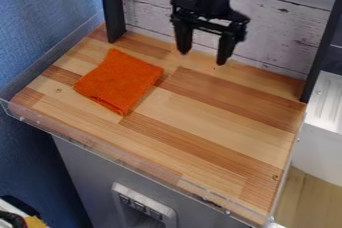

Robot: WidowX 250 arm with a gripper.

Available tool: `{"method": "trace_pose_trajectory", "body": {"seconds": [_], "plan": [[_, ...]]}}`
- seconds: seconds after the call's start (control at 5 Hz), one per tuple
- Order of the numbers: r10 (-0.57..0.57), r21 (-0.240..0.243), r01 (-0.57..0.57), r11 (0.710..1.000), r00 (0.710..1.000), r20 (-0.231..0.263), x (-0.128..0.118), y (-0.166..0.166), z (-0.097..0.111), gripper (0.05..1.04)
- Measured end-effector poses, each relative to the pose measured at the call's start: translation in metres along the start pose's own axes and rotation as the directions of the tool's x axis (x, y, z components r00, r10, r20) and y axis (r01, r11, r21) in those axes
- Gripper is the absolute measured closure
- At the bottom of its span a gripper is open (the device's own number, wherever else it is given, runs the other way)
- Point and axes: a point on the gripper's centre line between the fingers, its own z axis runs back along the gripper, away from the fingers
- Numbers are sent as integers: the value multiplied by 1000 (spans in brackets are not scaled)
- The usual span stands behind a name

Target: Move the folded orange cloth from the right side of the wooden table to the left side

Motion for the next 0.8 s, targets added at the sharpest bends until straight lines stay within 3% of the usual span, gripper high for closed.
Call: {"method": "trace_pose_trajectory", "body": {"seconds": [0.8], "plan": [[-8,-27,7,1000,999,-37,15,-35,8,84]]}}
